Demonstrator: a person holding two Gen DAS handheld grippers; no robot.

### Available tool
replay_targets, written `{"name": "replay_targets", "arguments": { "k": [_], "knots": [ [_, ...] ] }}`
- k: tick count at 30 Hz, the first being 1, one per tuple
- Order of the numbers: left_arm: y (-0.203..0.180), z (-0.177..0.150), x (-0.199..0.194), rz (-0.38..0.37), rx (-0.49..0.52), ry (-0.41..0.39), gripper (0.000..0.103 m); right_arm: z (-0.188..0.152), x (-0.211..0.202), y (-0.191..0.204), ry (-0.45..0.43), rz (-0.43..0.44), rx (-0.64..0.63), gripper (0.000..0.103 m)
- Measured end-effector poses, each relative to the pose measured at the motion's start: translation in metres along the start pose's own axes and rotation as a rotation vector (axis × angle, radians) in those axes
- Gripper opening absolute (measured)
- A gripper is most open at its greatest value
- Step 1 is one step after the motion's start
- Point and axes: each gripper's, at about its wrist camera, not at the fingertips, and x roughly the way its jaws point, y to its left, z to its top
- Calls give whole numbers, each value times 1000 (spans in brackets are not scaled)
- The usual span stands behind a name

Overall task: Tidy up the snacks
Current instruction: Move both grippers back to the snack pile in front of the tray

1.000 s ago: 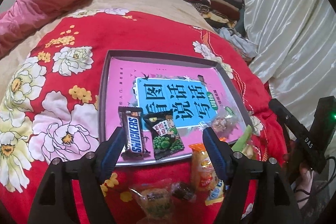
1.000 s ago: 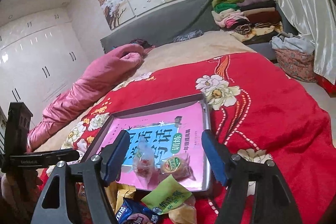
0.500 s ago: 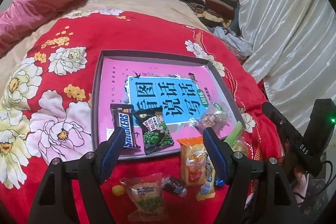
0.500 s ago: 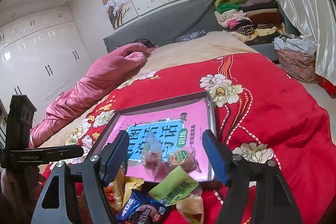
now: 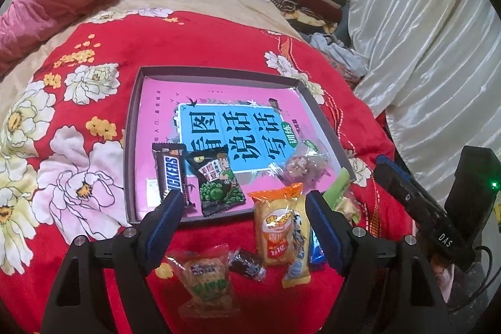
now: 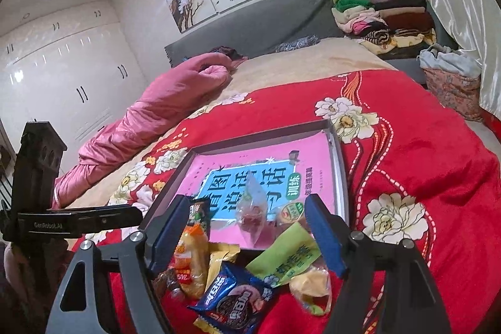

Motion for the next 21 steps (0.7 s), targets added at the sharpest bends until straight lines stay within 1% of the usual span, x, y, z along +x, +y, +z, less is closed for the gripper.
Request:
{"name": "replay_targets", "arguments": {
  "k": [11, 21],
  "knots": [
    [-10, -11, 12, -11, 34, 60, 81, -13, -4, 2, 56, 10, 47, 76],
    [-15, -20, 18, -14, 51, 92, 81, -22, -8, 6, 93, 14, 73, 76]
  ]
}}
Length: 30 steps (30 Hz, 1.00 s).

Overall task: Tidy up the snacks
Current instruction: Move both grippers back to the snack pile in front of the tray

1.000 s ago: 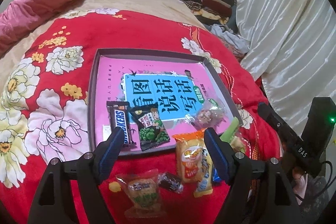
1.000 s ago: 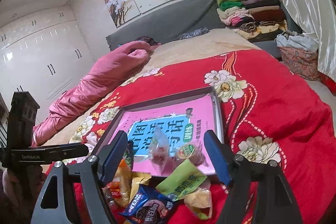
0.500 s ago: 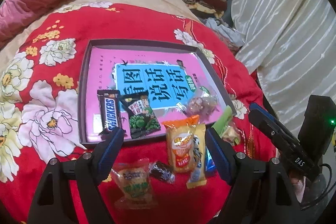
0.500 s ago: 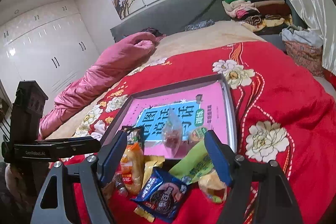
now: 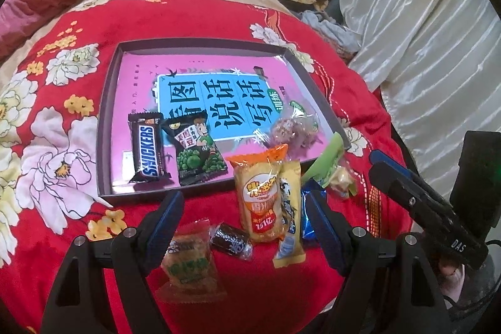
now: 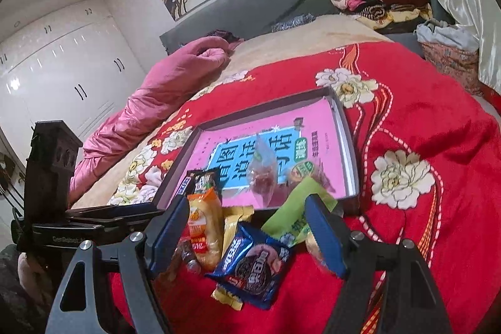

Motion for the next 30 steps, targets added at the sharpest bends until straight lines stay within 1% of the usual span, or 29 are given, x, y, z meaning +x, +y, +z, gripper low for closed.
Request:
{"name": "replay_targets", "arguments": {
  "k": [18, 23, 27, 30],
  "knots": [
    [-5, -6, 3, -1, 13, 22, 81, -18, -3, 3, 54, -7, 38, 76],
    [-4, -8, 5, -2, 14, 26, 81, -24, 3, 0, 88, -6, 66, 76],
    [-2, -9, 9, -1, 13, 37, 81, -29, 12, -3, 133, 3, 93, 76],
    [-1, -9, 14, 3, 10, 45, 81, -32, 19, -6, 160, -7, 105, 76]
  ]
}}
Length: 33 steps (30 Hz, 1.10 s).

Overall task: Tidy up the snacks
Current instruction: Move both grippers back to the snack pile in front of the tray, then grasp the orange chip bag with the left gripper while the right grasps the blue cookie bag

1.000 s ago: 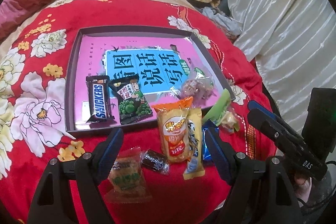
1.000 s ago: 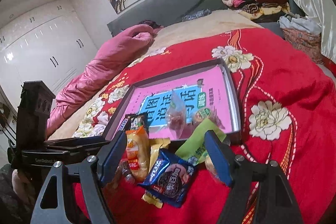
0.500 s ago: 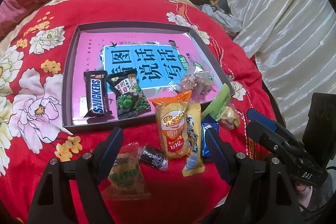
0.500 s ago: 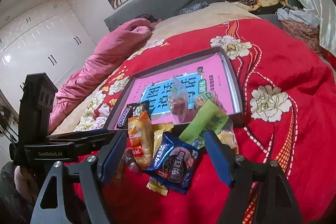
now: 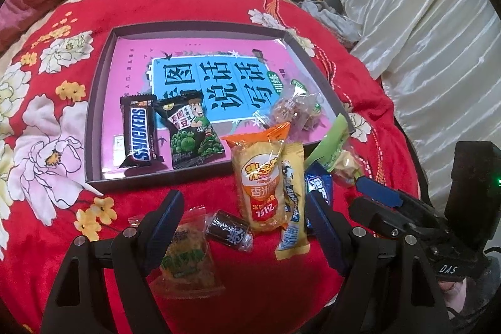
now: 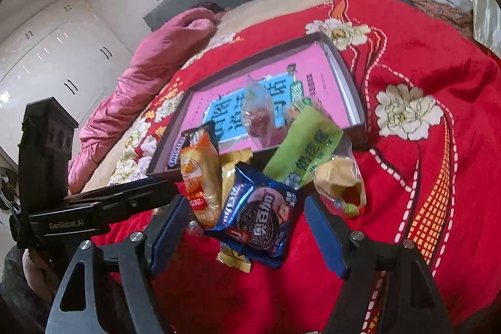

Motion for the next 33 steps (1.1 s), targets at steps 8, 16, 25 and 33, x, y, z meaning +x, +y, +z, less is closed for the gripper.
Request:
{"name": "replay_targets", "arguments": {
  "k": [8, 16, 25, 33],
  "knots": [
    [0, -2, 10, -1, -1, 18, 81, -5, 10, -7, 39, -5, 31, 76],
    [-1, 4, 15, 1, 0, 16, 81, -6, 20, -10, 69, 11, 45, 76],
    [-4, 7, 23, -3, 5, 31, 81, -9, 34, -17, 105, 37, 79, 76],
    [3, 10, 28, -18, -26, 30, 80, -6, 42, -16, 111, 65, 62, 69]
  ]
}}
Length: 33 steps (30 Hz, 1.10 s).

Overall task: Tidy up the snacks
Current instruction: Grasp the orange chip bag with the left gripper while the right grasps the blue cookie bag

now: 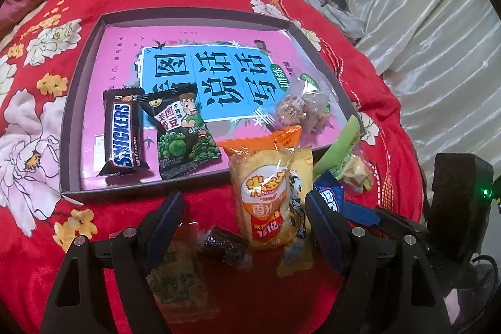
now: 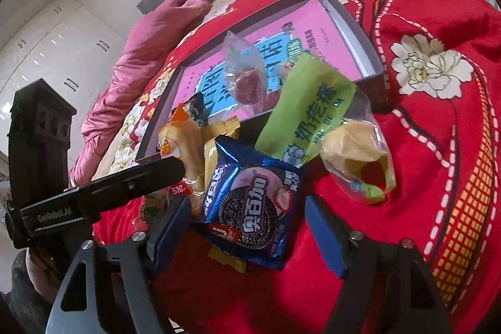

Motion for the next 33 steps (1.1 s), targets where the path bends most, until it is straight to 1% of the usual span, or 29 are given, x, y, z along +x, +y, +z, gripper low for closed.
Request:
{"name": "replay_targets", "arguments": {
  "k": [1, 3, 5, 7, 10, 13, 15, 17, 18, 19, 24, 33],
  "knots": [
    [1, 1, 1, -2, -5, 0, 80, 1, 2, 1, 2, 7, -4, 66],
    [3, 1, 2, -5, -13, 3, 80, 1, 5, 1, 9, 10, -9, 63],
    [6, 1, 4, -8, -22, 8, 80, 2, 6, 0, 10, 22, -2, 62],
    [7, 1, 6, -12, -28, 11, 80, 2, 6, -2, 10, 33, 3, 58],
    [7, 2, 10, -24, -38, 15, 79, 2, 4, -3, 5, 41, 4, 55],
    [8, 2, 14, -29, -48, 17, 68, 3, 0, 0, -8, 31, -18, 54],
    [9, 1, 17, -46, -56, 22, 60, 2, -4, 2, -13, 20, -35, 54],
    [9, 1, 19, -62, -58, 25, 43, 2, -7, 4, -22, 19, -46, 54],
    [9, 2, 19, -73, -60, 26, 38, 2, -9, 4, -26, 20, -48, 54],
    [9, 2, 20, -86, -65, 31, 36, 2, -10, 5, -34, 19, -51, 54],
    [12, 2, 14, -96, -81, 18, 33, 2, -19, 9, -70, 28, -72, 53],
    [9, 3, -7, -108, -67, -13, 32, 6, -30, 14, -129, 41, -108, 53]
  ]
}}
